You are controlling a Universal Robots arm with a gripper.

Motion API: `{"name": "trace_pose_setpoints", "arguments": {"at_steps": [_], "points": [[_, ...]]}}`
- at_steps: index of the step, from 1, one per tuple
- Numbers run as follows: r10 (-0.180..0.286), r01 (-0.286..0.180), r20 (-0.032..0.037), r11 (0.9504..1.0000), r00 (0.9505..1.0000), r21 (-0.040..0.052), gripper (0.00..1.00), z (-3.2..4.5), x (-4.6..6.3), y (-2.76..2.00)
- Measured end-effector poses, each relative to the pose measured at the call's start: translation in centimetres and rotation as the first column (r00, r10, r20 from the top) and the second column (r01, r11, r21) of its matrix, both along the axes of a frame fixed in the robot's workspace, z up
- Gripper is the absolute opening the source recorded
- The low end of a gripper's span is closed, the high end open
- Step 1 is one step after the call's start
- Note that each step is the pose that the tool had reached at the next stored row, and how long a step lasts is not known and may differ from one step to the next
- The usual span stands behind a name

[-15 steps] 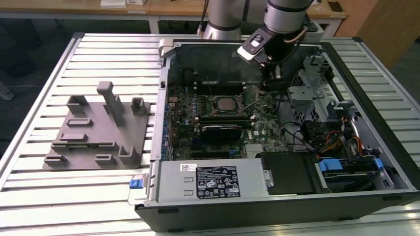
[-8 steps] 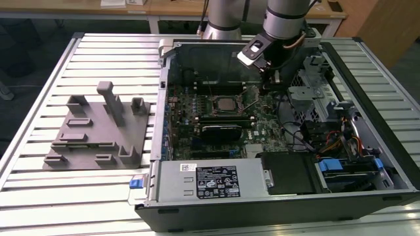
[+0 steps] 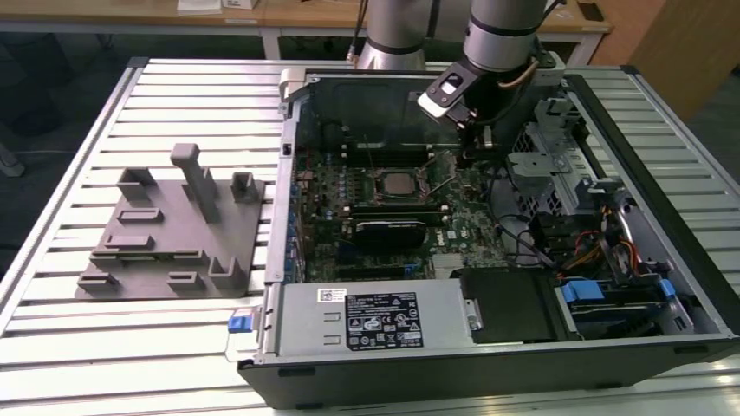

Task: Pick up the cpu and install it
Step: 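Close the cpu cover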

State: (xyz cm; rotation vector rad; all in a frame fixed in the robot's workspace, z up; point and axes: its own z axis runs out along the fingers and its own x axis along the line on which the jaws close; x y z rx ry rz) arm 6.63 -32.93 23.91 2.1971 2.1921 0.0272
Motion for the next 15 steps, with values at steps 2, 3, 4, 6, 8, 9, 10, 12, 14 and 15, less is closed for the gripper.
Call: {"name": "trace_pose_setpoints", "arguments": {"at_steps": [2,3,4,6,8,9,10,12,14,15], "points": [[0.000,0.000,0.0000,1.0000,1.0000,0.0000,0.11,0.00,0.0,0.00],[0.000,0.000,0.0000,1.0000,1.0000,0.0002,0.11,0.00,0.0,0.00],[0.000,0.000,0.0001,1.0000,1.0000,0.0004,0.11,-0.01,0.0,0.00],[0.000,0.000,0.0001,1.0000,1.0000,0.0005,0.11,-0.01,-0.2,0.00],[-0.001,0.001,0.0000,1.0000,1.0000,0.0004,0.11,0.00,-0.4,0.00],[-0.002,0.002,0.0000,1.0000,1.0000,0.0004,0.11,0.00,-0.6,0.00],[-0.002,0.002,0.0000,1.0000,1.0000,0.0004,0.11,0.00,-0.8,0.00],[-0.003,0.003,0.0001,1.0000,1.0000,0.0005,0.11,0.00,-1.2,0.00],[-0.005,0.005,0.0000,1.0000,1.0000,0.0004,0.11,0.00,-1.6,0.00],[-0.006,0.006,0.0000,1.0000,1.0000,0.0004,0.11,0.00,-1.8,0.00]]}}
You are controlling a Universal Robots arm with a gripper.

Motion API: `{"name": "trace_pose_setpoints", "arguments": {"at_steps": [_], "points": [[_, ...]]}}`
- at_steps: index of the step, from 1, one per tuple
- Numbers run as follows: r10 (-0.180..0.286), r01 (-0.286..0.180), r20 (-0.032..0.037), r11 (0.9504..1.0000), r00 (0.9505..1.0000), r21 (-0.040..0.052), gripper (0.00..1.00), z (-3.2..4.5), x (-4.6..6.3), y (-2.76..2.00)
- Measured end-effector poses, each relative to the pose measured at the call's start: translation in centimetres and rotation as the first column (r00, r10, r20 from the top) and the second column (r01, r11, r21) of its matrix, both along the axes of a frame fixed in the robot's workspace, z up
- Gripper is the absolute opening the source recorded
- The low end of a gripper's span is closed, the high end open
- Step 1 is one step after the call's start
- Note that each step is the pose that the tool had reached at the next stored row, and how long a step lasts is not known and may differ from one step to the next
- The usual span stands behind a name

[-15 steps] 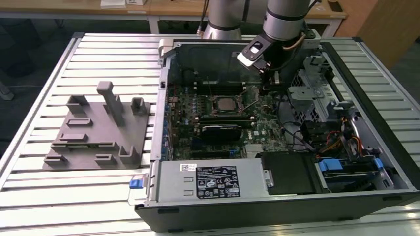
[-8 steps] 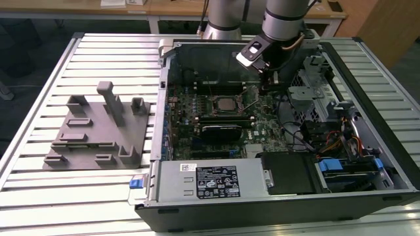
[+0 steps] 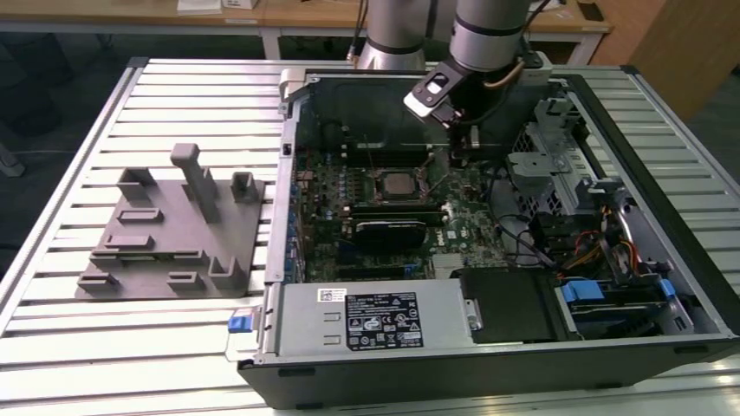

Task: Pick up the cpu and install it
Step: 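Close the cpu cover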

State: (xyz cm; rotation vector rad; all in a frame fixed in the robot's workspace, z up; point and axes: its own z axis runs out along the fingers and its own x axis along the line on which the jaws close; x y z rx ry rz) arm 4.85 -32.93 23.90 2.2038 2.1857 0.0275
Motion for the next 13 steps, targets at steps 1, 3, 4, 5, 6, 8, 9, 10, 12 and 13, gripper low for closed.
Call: {"name": "trace_pose_setpoints", "arguments": {"at_steps": [1,3,4,5,6,8,9,10,12,13], "points": [[-0.001,0.001,0.0000,1.0000,1.0000,0.0000,0.11,0.00,-0.2,0.00],[-0.003,0.003,0.0000,1.0000,1.0000,0.0002,0.11,0.00,-0.8,0.00],[-0.003,0.003,0.0000,1.0000,1.0000,0.0002,0.11,0.00,-1.1,0.00],[-0.004,0.004,0.0000,1.0000,1.0000,0.0003,0.11,0.00,-1.3,0.00],[-0.005,0.005,0.0000,1.0000,1.0000,0.0003,0.11,0.00,-1.6,0.00],[-0.006,0.006,0.0000,1.0000,1.0000,0.0004,0.11,0.00,-2.2,0.00],[-0.007,0.007,0.0000,1.0000,1.0000,0.0005,0.11,0.00,-2.6,0.00],[-0.007,0.007,0.0000,1.0000,1.0000,0.0004,0.11,0.00,-2.9,0.00],[-0.009,0.009,0.0000,1.0000,1.0000,0.0005,0.11,0.00,-3.5,0.00],[-0.010,0.010,0.0000,1.0000,1.0000,0.0006,0.11,0.00,-3.7,0.00]]}}
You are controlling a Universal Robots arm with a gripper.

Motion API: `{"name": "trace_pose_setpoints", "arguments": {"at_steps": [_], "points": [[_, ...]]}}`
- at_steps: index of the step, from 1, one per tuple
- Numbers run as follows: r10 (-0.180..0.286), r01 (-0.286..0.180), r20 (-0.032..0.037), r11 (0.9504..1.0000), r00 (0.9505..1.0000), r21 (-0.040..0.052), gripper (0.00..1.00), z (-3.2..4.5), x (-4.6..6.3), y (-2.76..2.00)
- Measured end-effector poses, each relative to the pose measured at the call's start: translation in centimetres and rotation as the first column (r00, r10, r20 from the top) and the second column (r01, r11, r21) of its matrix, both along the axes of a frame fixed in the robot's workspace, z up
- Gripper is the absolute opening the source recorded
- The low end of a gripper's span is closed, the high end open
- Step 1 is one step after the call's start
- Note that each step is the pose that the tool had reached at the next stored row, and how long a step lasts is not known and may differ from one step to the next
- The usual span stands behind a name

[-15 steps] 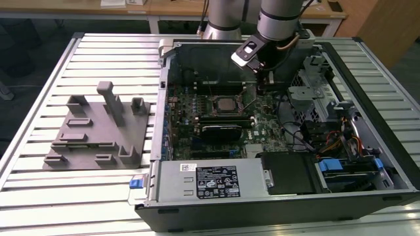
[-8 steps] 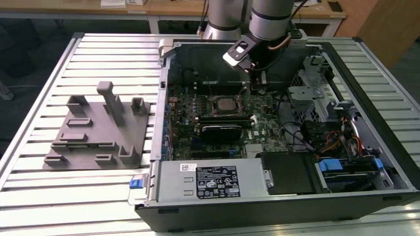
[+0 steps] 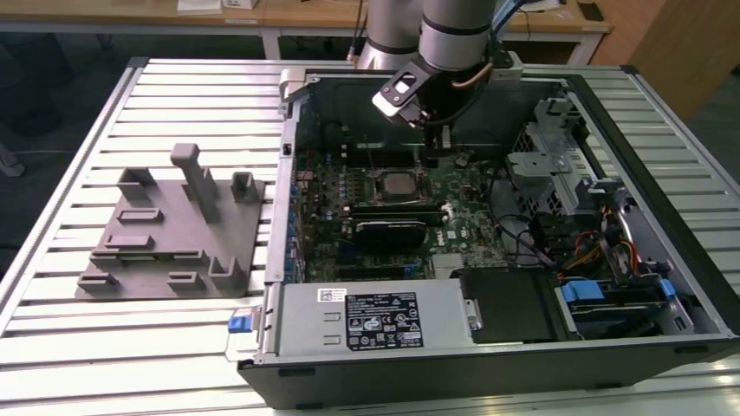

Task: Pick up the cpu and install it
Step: 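Close the cpu cover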

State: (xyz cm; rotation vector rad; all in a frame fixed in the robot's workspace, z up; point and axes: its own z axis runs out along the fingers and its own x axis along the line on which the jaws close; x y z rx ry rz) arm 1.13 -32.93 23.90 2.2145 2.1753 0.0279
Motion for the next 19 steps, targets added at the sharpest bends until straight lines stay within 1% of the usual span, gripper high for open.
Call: {"name": "trace_pose_setpoints", "arguments": {"at_steps": [2,6,7,8,9,10,11,16,19], "points": [[-0.001,0.001,0.0000,1.0000,1.0000,-0.0001,0.11,0.00,-0.28,0.00],[-0.001,0.001,-0.0001,1.0000,1.0000,-0.0001,0.11,0.00,-0.30,0.00],[-0.001,0.001,-0.0037,1.0000,1.0000,0.0002,0.11,-0.03,-0.30,0.01],[-0.001,0.001,-0.0160,1.0000,0.9999,-0.0002,0.11,-0.07,-0.30,0.01],[-0.001,0.001,-0.0308,1.0000,0.9995,-0.0020,0.11,-0.10,-0.27,0.00],[-0.001,0.001,-0.0435,1.0000,0.9991,-0.0041,0.11,-0.13,-0.26,0.01],[-0.001,0.001,-0.0491,1.0000,0.9988,-0.0064,0.11,-0.14,-0.26,0.00],[-0.001,0.001,-0.0488,1.0000,0.9988,-0.0065,0.11,-0.24,-0.34,-0.03],[-0.001,0.001,-0.0480,1.0000,0.9988,-0.0065,0.11,-0.53,-0.76,-0.11]]}}
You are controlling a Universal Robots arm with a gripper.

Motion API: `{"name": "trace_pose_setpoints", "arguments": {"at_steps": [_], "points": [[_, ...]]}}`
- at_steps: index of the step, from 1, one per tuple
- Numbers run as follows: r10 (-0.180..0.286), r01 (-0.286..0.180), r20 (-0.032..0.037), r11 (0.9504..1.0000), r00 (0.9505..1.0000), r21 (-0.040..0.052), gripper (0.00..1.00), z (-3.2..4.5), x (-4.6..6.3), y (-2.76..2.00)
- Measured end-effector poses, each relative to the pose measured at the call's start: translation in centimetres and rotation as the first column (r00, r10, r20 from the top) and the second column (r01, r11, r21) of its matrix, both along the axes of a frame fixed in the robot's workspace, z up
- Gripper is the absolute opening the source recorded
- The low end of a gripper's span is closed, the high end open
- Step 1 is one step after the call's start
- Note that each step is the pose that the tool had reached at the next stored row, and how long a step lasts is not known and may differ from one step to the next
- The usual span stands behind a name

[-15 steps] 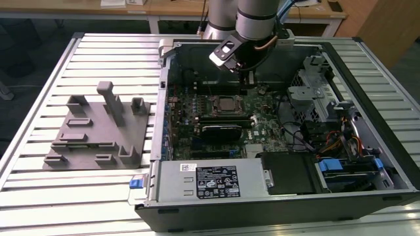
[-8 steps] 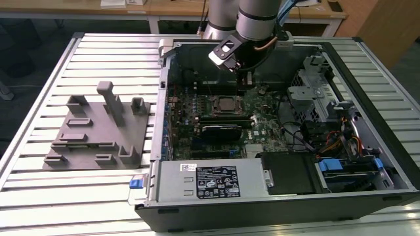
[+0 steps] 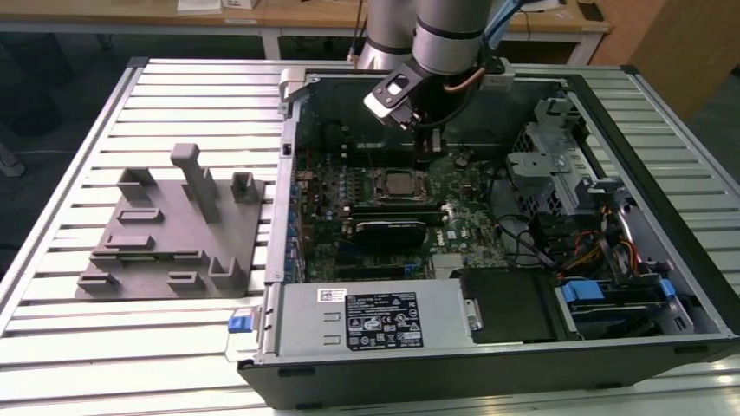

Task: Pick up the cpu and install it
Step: 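Close the cpu cover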

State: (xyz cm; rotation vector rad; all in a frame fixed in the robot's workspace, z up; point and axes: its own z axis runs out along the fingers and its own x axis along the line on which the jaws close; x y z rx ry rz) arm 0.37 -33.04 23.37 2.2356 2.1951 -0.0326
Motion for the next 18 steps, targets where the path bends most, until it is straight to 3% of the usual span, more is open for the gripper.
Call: {"name": "trace_pose_setpoints", "arguments": {"at_steps": [11,18], "points": [[0.000,0.000,0.0060,1.0000,1.0000,0.0005,0.11,-1.07,-1.9,-0.31],[0.004,-0.004,0.0061,1.0000,1.0000,0.0048,0.11,-1.24,-2.1,-0.33]]}}
